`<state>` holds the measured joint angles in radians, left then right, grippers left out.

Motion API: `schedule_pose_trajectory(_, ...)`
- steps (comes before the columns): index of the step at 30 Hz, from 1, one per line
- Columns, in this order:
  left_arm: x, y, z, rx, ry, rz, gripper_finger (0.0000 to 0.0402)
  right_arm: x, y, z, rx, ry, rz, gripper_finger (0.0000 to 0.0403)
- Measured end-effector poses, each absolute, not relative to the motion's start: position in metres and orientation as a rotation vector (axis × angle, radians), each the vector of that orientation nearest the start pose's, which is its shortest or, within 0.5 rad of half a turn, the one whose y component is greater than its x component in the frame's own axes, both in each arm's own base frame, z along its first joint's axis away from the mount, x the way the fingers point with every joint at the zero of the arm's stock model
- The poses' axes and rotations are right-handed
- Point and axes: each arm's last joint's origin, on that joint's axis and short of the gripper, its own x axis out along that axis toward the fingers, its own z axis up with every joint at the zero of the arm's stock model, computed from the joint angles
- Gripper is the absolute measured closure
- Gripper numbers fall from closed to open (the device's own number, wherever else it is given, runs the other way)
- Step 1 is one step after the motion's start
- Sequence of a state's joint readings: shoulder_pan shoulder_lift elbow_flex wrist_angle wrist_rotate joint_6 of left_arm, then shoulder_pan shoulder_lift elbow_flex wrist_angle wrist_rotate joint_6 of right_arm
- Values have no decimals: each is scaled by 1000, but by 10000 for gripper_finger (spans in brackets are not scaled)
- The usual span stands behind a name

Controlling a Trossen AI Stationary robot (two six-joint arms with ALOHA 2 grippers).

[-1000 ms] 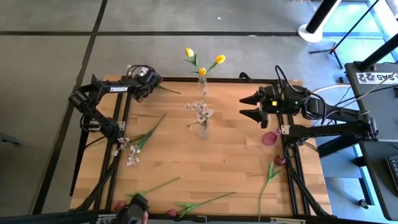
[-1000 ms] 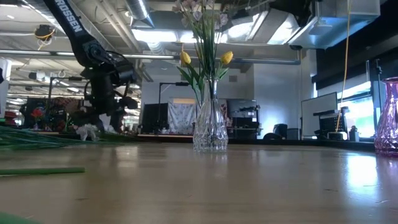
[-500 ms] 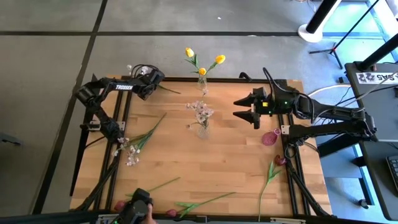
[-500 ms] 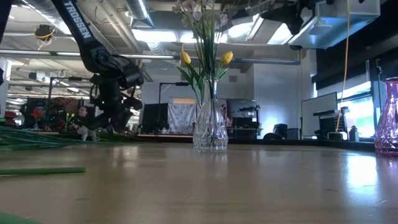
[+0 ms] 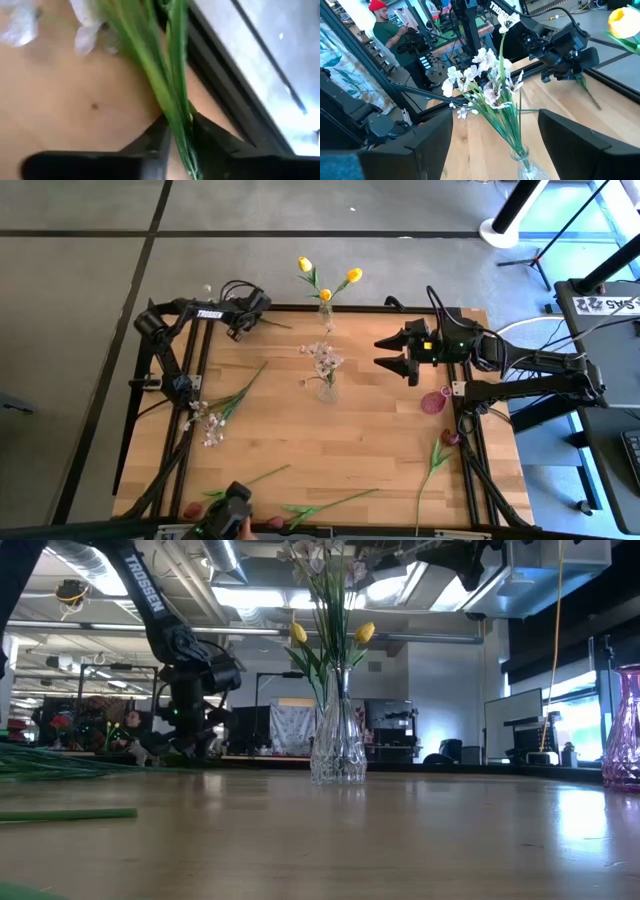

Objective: Sort flowers into vase by color
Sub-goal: Put the top white flower into the bottom vase

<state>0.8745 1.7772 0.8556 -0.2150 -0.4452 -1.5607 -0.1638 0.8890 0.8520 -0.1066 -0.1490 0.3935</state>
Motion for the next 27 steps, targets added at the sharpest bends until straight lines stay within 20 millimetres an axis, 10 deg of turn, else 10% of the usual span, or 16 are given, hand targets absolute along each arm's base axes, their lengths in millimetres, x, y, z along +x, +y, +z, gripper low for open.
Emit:
schedule_pose_trajectory(14, 209, 195, 194, -1119, 181, 1565, 396, 194, -27, 346, 382, 142, -12, 111)
schedule_pose_trajectory(27, 196, 56, 315, -666, 24, 1004, 398, 194, -26, 354, 332, 62, 39, 111)
